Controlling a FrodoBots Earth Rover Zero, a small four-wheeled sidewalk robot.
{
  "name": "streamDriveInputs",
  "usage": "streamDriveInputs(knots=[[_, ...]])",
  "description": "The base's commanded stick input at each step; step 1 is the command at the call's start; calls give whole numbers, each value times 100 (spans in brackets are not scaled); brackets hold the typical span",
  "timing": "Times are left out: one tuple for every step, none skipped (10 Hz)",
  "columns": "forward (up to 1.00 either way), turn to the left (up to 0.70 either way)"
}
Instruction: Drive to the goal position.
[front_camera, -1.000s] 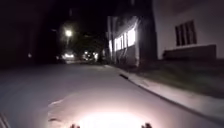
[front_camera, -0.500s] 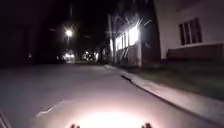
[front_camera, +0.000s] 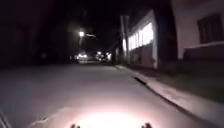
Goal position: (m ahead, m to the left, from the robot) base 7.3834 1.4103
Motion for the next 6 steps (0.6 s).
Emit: streamDriveInputs(knots=[[70,0],[70,0],[70,0],[70,0],[70,0],[70,0]])
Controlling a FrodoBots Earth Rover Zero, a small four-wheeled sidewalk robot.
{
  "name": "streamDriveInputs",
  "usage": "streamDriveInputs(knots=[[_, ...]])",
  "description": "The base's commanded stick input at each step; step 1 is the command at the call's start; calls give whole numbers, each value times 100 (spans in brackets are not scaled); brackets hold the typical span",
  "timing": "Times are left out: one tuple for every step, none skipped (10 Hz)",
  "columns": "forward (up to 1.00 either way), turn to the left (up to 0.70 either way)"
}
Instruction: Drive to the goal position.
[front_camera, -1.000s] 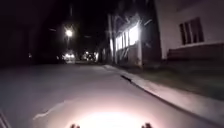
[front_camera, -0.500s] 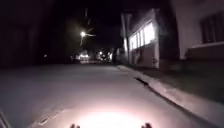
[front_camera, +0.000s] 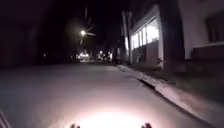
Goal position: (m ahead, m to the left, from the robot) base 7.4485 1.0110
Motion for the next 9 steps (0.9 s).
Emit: streamDriveInputs(knots=[[70,0],[70,0],[70,0],[70,0],[70,0],[70,0],[70,0],[70,0],[70,0]])
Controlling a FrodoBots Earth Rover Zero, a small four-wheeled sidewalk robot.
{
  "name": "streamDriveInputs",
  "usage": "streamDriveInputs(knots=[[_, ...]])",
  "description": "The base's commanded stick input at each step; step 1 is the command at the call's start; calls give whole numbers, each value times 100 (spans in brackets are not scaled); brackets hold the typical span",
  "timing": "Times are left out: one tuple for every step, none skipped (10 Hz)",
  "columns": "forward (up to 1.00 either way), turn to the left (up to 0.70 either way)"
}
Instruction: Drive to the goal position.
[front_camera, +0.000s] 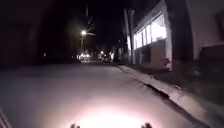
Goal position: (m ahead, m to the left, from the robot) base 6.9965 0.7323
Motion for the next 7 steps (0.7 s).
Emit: streamDriveInputs(knots=[[70,0],[70,0],[70,0],[70,0],[70,0],[70,0],[70,0]])
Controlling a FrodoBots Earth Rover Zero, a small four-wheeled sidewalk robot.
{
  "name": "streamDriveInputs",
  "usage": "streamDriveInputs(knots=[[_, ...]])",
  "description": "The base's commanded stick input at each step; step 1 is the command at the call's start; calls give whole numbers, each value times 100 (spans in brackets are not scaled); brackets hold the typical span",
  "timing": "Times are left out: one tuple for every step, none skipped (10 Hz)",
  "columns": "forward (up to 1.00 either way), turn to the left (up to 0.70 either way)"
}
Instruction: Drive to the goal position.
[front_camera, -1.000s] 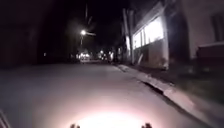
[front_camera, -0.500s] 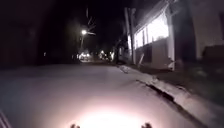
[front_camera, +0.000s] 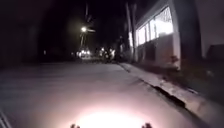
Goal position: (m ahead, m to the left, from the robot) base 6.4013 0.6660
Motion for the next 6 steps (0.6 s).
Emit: streamDriveInputs(knots=[[70,0],[70,0],[70,0],[70,0],[70,0],[70,0]])
